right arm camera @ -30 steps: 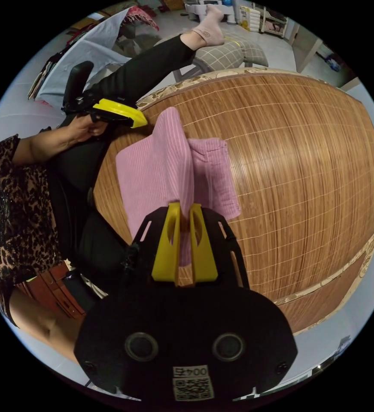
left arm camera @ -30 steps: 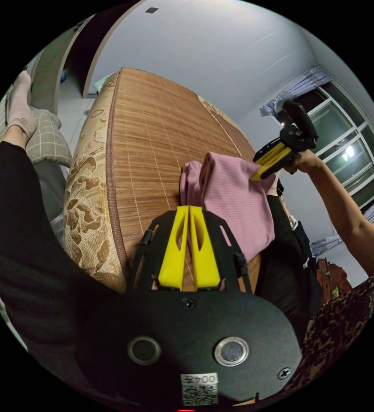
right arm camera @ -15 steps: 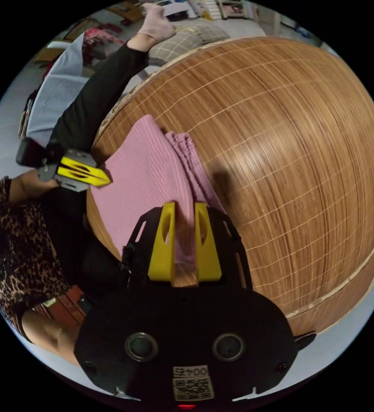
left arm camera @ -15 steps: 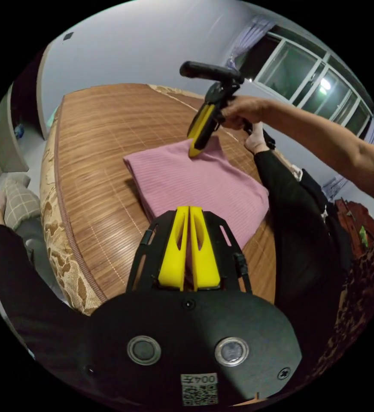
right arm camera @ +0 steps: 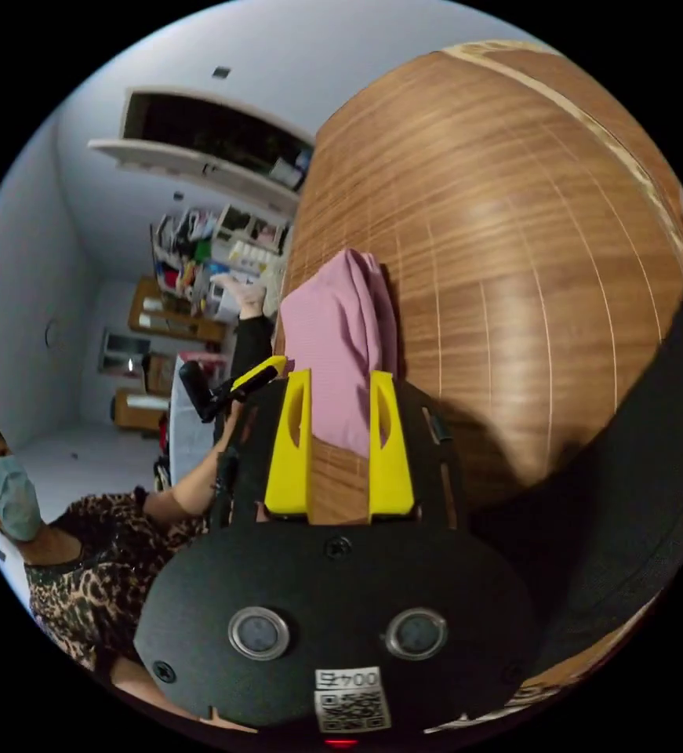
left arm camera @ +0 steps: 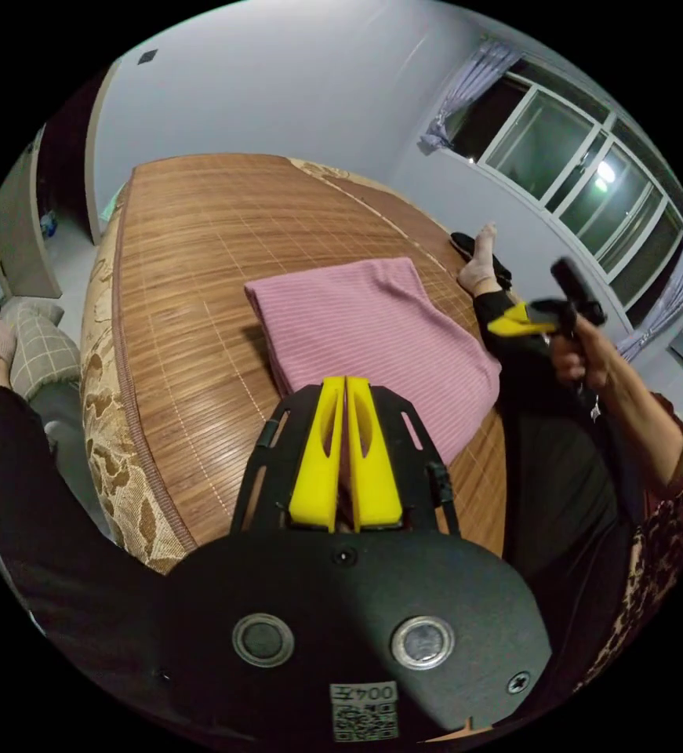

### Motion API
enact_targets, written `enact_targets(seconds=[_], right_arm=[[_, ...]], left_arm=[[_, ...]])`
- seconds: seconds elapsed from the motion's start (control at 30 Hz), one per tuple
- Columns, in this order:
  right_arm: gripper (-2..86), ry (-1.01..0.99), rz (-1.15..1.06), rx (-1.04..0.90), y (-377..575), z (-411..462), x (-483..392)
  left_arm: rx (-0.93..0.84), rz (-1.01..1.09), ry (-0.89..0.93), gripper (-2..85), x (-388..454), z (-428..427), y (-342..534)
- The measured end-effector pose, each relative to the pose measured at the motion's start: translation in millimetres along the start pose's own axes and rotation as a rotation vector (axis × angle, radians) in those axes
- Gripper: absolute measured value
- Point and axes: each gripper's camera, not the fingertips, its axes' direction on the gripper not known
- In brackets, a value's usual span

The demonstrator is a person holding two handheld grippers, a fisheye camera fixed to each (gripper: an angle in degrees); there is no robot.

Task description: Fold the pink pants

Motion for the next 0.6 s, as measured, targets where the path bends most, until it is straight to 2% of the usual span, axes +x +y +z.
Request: enact_targets(seconds=[0.1,0.17,0.3,0.43,0.6], right_arm=[[15.0,-0.014,0.108,0.108,53,0,22],[17.8,0.045,0.129,0.106,73,9,32],[18.0,0.154,0.092,0.061,70,16,37],[10.1,0.127,0.035,-0.058,64,40,46],[7.2,0.15,-0.012,-0.149,92,58,44]], left_arm=[[0.019,0.011,-0.017,0.1,10,-1,7],[-0.005,0.045,-0.03,0.1,26,7,8],[-0.057,0.145,-0.085,0.2,54,32,-5],[-0.179,0.195,-0.189,0.2,66,77,-16],[-0.239,0.122,-0.12,0.2,54,89,-6]])
